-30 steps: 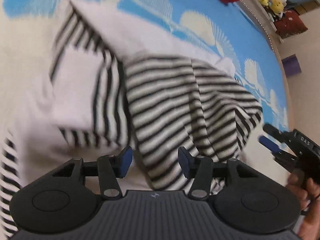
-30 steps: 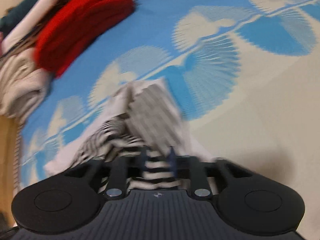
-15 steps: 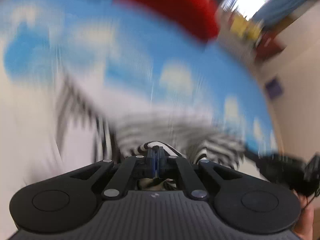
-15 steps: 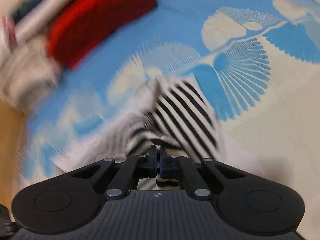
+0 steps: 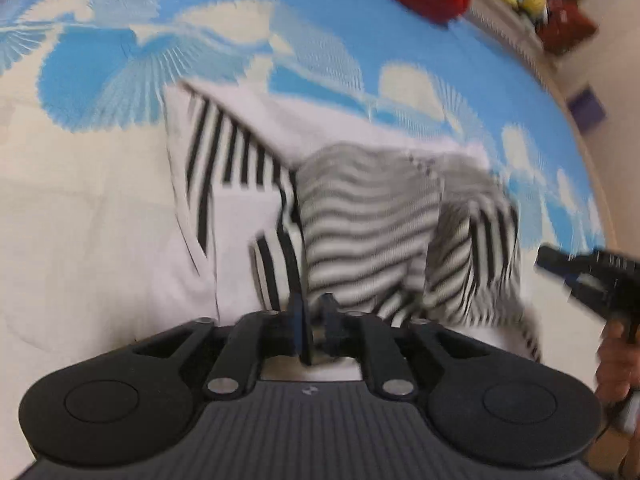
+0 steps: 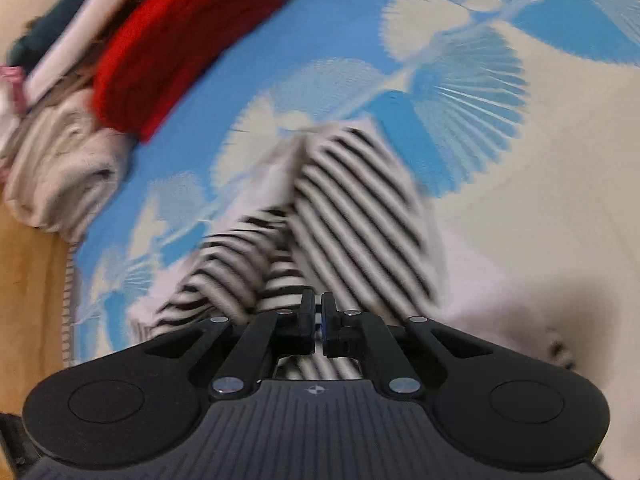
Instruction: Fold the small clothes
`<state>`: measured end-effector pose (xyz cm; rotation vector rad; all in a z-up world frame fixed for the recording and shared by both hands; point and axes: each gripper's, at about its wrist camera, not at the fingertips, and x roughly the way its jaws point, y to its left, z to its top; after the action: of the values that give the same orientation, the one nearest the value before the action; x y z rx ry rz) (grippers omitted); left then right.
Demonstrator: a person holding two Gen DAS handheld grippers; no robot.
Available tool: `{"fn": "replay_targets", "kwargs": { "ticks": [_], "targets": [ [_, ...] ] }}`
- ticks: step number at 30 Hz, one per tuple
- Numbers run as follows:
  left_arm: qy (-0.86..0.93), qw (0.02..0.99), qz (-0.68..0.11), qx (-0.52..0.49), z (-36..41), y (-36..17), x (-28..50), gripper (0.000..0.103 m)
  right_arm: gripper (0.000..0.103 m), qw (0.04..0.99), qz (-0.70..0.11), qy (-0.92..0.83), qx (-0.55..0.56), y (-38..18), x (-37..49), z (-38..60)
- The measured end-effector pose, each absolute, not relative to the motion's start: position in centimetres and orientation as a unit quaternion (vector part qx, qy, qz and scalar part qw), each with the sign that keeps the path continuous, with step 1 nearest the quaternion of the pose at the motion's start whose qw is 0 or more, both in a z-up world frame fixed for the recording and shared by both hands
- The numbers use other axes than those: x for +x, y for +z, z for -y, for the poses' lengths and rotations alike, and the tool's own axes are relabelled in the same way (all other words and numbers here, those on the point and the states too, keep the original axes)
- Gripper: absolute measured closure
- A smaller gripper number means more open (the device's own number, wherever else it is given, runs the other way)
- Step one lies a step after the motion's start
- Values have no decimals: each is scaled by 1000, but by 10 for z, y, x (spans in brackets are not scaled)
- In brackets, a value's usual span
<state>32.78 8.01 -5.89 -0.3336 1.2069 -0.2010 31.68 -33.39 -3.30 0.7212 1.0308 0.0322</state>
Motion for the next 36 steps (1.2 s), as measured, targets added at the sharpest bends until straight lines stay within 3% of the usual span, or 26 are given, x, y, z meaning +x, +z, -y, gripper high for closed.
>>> {"fn": "replay_targets", "kwargs": {
  "ticks": [1,2,3,9,13,14,15,16,17,18,24,27,29,33,36],
  "targets": [
    [-91,807,-558,-171,-84,-56,329,73,78,811,-476,27,340,-30,318,329],
    [-90,806,-555,-184,-86,-56,331,67,59,809,-474,33,347,-29,320,324],
    [-90,803,-556,-192,-87,-57,332,67,50,803,-476,39,357,-30,322,321],
    [-83,791,-580,-175,-83,-65,332,67,50,764,-504,58,398,-43,339,293],
    [-72,788,-587,-171,-80,-76,335,67,52,795,-514,32,319,-43,351,270],
    [-68,789,-587,-169,-80,-77,336,70,60,801,-515,25,305,-44,353,267],
    [-67,791,-585,-167,-80,-77,338,76,75,804,-515,19,296,-45,355,264],
    [-66,794,-582,-165,-81,-75,339,90,81,805,-516,20,293,-47,354,265],
    [-69,799,-574,-165,-83,-73,341,101,94,806,-514,25,292,-47,355,263],
    [-72,805,-564,-172,-86,-68,342,102,100,810,-507,26,294,-45,353,265],
    [-76,867,-427,-244,-122,-17,334,102,102,852,-373,50,363,-1,339,311],
    [-86,870,-411,-256,-128,-14,329,102,102,861,-329,65,383,14,327,336],
    [-88,856,-452,-234,-124,-25,330,102,102,853,-352,75,377,10,324,345],
    [-97,784,-588,-173,-111,-72,332,101,103,816,-509,36,271,-34,323,347],
    [-80,785,-600,-130,-104,-76,330,100,103,796,-556,-16,237,-60,316,355]
  ]
}}
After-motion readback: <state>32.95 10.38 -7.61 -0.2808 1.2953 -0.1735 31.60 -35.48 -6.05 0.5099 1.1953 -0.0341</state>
